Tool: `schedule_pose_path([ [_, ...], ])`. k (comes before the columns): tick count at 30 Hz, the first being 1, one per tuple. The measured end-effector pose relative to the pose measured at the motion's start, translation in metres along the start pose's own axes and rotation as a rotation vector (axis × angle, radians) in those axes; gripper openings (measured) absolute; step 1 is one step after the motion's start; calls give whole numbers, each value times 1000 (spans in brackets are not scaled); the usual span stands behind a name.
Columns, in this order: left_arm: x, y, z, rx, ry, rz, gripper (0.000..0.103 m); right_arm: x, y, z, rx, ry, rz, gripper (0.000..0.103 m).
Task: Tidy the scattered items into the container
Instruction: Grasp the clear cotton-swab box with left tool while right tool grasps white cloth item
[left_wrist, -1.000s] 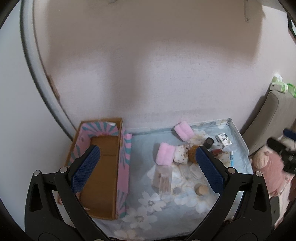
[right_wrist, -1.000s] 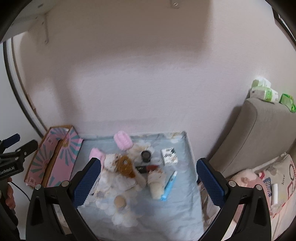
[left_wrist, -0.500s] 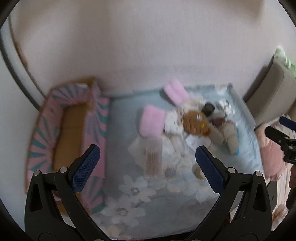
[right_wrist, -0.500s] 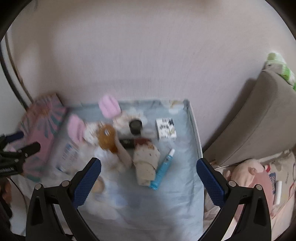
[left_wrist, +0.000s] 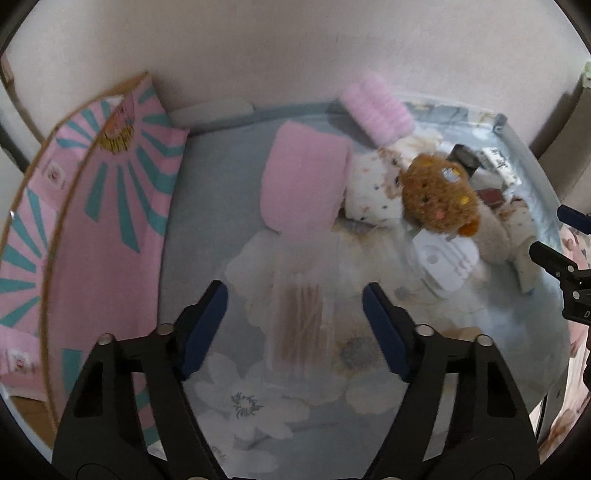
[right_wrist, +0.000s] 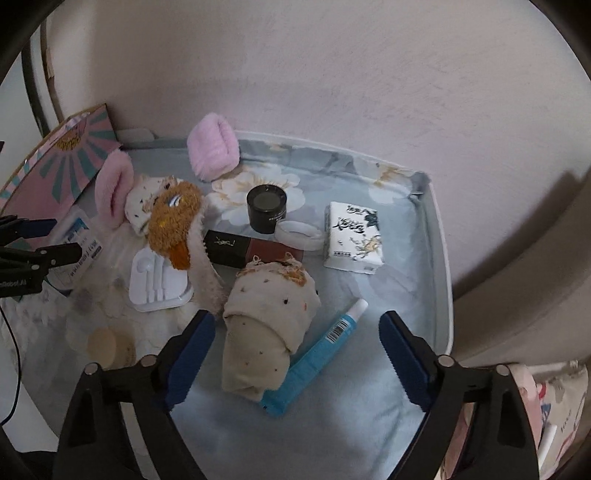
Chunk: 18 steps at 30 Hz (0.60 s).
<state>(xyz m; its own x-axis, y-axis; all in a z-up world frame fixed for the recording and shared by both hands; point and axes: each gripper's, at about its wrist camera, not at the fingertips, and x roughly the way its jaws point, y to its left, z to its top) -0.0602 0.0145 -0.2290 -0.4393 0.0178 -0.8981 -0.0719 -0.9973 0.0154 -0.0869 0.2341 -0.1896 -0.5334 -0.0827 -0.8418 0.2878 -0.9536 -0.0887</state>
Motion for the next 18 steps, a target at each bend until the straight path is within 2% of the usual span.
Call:
schedule_pose_path([
  [1,2,1,-1,-3,4,0,67,4,0,-1,-8,5,8,81],
  [3,9,1,-4,-9,13,-1,58,11,2,-3,-28,26,34,61],
  [4,12,1,-5,-11,21,0,47,14,3,-4,-35,38,50,56],
  [5,14,1,-6,-14,25,-5,39,18,4,-5,-39,47,66,45],
  [6,16,1,-7,-19,25,-15,36,19,6,-6,-44,51,83,35],
  [8,16,0,-9,-25,17,-28,30,19,8,-7,-56,44,94,31],
  [12,15,-1,-10,-23,22,-21,29,14,10,-8,-60,30,86,24],
  [18,-5,1,-11,-37,0,-37,29,-4,5,-4,-37,7,75,23],
])
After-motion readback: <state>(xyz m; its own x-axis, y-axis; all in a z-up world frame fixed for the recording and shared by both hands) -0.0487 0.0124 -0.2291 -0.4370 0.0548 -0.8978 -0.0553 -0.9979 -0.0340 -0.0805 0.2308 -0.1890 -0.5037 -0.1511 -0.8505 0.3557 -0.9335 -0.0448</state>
